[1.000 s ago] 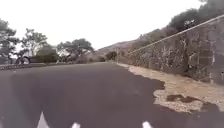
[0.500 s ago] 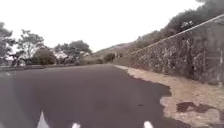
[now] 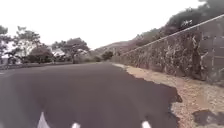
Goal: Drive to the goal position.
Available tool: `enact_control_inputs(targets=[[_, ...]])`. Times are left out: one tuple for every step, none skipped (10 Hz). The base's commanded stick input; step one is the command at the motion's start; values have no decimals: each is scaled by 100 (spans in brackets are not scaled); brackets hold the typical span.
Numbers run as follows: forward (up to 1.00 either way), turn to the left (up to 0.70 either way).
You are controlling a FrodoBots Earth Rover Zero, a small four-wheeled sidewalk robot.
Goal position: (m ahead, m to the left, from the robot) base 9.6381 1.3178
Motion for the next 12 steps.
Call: enact_control_inputs(targets=[[70, 0], [70, 0], [70, 0], [70, -7], [70, -16], [70, -22], [70, -22], [70, -22], [70, -22], [70, -22], [70, -22], [70, -21]])
